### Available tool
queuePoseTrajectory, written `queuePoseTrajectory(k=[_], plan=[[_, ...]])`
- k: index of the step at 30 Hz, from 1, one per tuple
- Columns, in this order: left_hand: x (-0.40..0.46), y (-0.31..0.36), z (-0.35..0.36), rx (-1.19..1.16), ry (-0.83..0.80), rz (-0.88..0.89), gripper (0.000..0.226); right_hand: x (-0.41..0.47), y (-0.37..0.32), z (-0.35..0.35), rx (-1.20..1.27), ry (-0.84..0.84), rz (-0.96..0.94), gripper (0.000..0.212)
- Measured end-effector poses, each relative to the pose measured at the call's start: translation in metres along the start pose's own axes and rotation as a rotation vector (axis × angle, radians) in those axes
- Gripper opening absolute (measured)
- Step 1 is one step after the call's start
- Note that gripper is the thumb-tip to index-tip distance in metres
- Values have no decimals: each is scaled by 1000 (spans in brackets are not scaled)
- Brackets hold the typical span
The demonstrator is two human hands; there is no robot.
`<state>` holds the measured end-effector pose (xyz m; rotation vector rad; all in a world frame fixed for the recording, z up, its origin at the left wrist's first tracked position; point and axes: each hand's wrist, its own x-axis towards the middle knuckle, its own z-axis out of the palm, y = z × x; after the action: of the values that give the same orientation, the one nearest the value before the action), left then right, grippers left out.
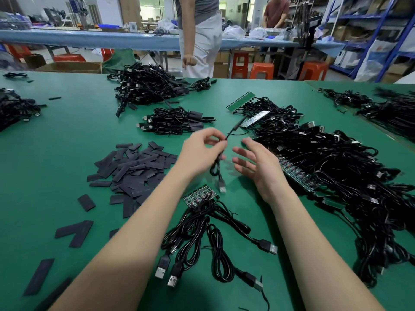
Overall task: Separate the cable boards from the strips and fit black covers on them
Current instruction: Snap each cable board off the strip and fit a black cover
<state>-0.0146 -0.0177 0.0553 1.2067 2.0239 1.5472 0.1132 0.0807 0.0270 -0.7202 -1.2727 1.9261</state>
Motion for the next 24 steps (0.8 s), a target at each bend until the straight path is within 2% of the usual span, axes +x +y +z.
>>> queuePoseTrajectory(k=[4,10,13,15,18,24], plan=[[45,11,-24,379,70,160,8,4,7,3,-124,-25,-5,23],[99,-3,-56,1135,4,323,21,7,10,1,-227,-32,-22,20],[110,-23,-70,1401,-18,306,26,6,12,2,-262,-28,-38,17],[110,-38,-75,1431,-45,203,26,5,13,3,-269,-26,-45,15],[106,-55,-76,1248,-108,50,24,4,12,3,-297,-22,-51,14],[93,-66,-66,1040,-5,-3,31,0,10,5,-338,-25,-53,12]])
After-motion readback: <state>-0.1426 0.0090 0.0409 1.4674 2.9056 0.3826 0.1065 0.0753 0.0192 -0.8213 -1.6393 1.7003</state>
